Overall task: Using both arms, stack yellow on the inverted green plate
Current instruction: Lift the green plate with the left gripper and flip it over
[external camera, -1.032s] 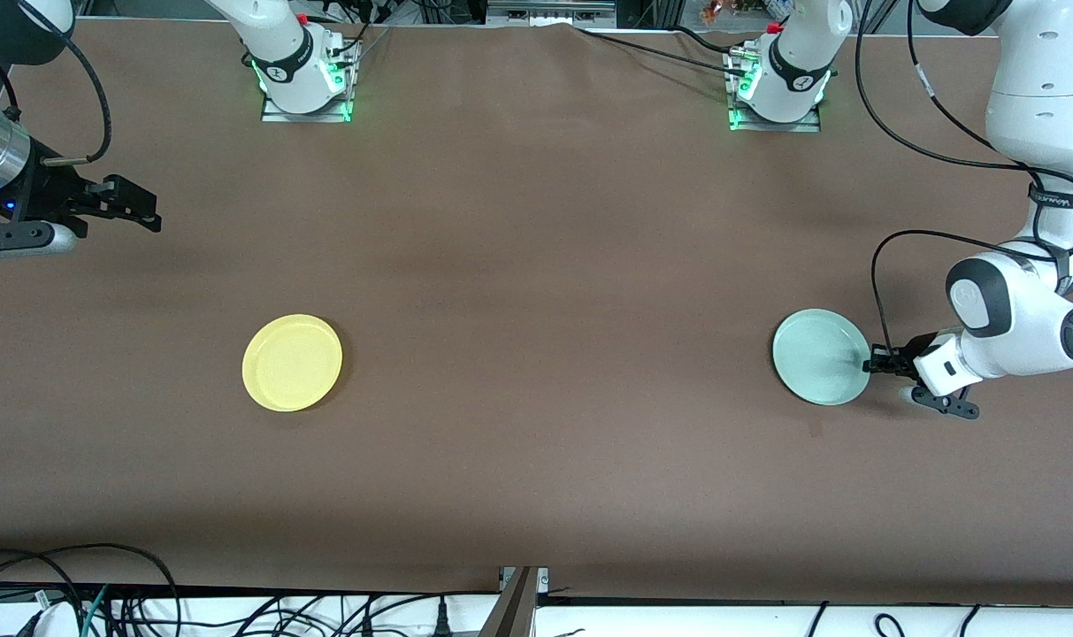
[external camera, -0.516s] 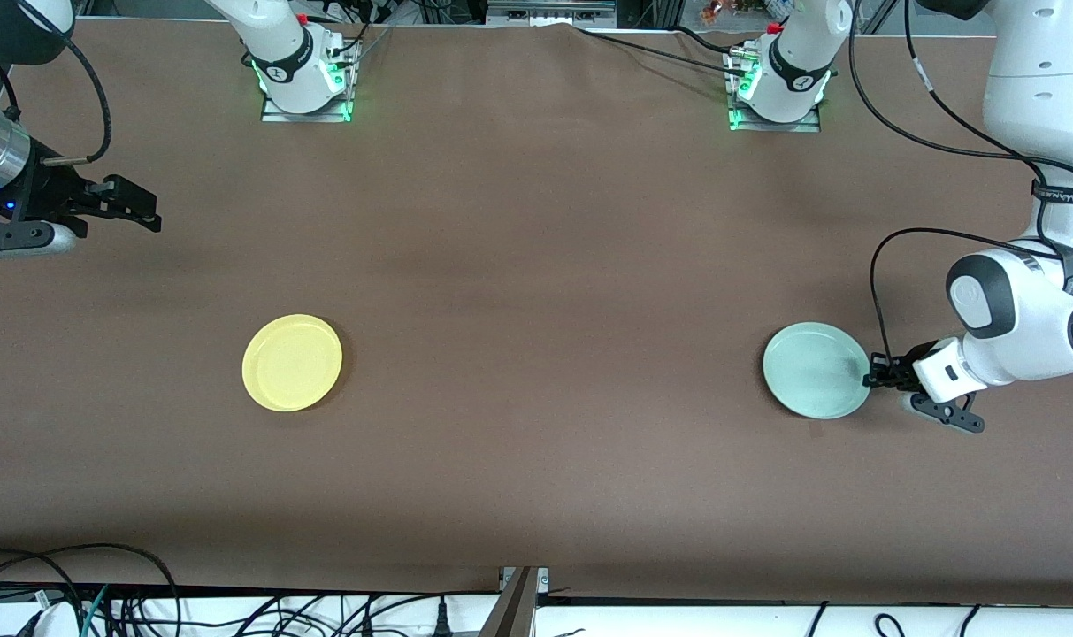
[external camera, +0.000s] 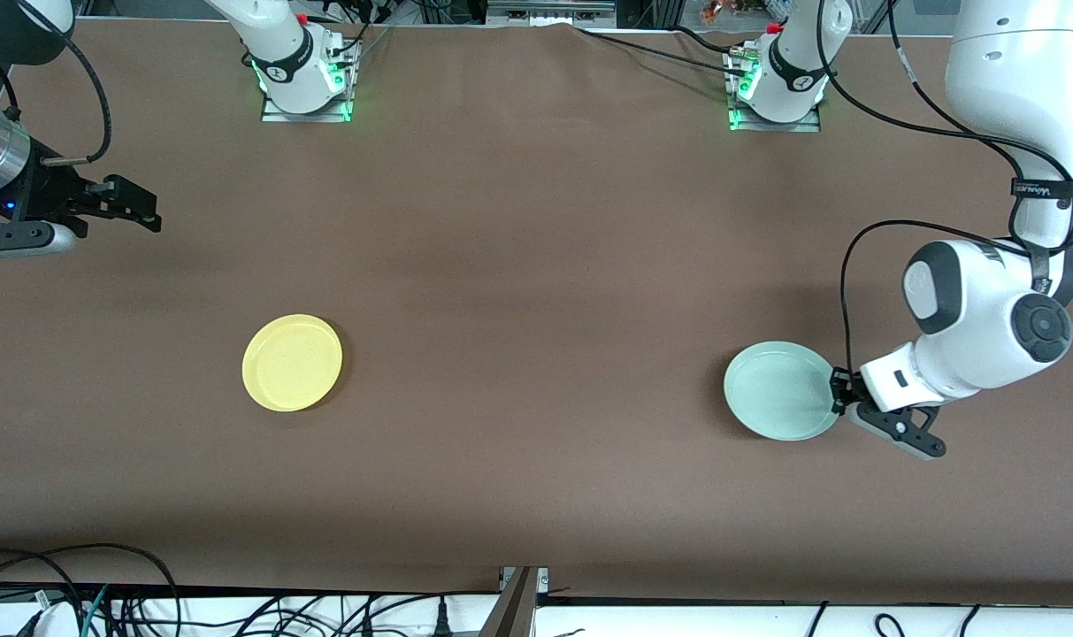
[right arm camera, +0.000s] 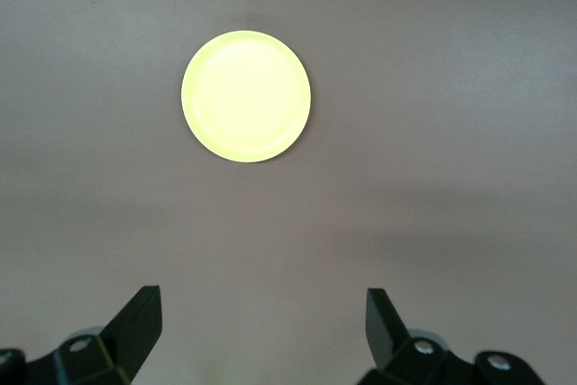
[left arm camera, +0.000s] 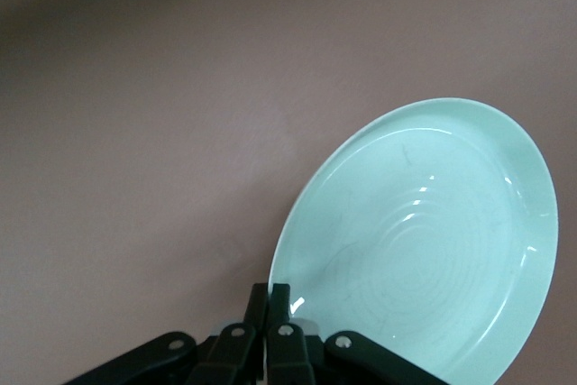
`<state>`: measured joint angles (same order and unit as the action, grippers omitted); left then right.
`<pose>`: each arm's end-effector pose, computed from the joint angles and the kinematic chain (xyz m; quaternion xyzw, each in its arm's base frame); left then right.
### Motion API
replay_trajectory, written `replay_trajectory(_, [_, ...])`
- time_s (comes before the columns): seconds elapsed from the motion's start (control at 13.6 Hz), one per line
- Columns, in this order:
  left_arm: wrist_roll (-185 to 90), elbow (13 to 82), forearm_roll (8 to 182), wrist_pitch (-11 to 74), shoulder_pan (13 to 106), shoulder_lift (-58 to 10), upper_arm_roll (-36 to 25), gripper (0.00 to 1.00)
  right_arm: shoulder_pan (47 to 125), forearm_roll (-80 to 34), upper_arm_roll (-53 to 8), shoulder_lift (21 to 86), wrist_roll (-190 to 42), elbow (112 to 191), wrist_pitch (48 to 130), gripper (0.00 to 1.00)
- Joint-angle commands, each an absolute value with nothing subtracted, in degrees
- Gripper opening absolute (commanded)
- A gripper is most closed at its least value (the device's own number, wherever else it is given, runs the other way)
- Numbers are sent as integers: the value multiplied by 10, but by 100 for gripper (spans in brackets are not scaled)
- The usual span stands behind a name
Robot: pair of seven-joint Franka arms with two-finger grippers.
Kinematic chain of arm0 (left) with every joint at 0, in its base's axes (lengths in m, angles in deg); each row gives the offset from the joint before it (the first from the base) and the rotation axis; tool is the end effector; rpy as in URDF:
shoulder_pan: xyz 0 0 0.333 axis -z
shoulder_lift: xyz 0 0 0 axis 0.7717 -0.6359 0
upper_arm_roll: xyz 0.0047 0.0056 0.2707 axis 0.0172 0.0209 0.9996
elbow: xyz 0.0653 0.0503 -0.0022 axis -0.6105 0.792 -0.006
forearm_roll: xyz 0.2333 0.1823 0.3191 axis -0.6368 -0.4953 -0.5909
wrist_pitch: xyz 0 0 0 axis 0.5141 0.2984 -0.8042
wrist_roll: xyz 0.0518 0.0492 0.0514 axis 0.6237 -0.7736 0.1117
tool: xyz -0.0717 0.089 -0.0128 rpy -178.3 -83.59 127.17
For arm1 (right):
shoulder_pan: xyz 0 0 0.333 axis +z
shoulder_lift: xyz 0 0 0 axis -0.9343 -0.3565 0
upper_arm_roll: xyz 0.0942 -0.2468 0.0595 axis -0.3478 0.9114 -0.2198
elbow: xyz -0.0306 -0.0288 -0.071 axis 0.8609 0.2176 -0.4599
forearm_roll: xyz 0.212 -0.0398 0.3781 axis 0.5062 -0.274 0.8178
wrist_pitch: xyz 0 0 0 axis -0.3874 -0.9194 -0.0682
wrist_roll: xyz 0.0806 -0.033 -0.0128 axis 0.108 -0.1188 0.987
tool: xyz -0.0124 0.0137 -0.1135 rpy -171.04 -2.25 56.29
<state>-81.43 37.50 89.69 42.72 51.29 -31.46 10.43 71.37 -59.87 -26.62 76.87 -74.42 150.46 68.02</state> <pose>0.7180 -0.0402 0.2473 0.9682 -0.2427 0.0540 0.0282 0.6001 0.0079 0.5039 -0.9984 -0.0468 0.0311 0.0008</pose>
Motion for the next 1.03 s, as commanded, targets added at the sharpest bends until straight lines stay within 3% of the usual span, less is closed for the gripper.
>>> replay_trajectory(0.0, [-723, 360, 789, 429, 530, -314, 61, 0, 711, -606, -269, 768, -750, 1499, 677, 100])
replay_trajectory(0.37, [-458, 344, 439, 425, 580, -321, -41, 0, 711, -606, -269, 768, -750, 1499, 677, 100])
replay_trajectory(0.52, [-385, 343, 291, 414, 632, -333, -46, 0, 711, -606, -270, 768, -750, 1499, 677, 100])
replay_trajectory(0.96, [-270, 259, 99, 200, 804, -412, -45, 0, 711, -606, -270, 768, -750, 1499, 677, 100])
